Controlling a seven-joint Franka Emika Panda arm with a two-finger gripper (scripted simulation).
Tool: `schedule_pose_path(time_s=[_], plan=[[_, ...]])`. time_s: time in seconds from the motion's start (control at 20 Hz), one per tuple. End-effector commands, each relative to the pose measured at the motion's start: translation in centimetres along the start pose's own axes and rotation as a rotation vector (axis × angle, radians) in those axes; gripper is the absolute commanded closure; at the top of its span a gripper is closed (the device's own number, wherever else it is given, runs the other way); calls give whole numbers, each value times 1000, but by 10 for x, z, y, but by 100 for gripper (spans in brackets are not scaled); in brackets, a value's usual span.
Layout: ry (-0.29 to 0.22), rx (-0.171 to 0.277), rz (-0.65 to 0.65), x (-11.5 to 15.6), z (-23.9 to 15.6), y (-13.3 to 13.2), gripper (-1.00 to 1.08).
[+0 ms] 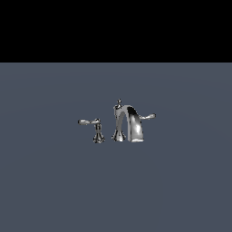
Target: Turn on the faucet by rotating a designated handle.
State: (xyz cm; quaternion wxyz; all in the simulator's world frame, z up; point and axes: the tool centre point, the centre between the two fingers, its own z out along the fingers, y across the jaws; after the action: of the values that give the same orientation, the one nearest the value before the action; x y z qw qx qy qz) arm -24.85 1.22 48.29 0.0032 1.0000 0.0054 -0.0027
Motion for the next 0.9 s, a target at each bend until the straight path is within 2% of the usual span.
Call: schedule_pose_path(time_s=[0.0,0.45,0.85], plan=[[0,0,0,0,0,0,108],[0,1,53,13,15,-3,108],[0,3,187,46,54,-9,108]])
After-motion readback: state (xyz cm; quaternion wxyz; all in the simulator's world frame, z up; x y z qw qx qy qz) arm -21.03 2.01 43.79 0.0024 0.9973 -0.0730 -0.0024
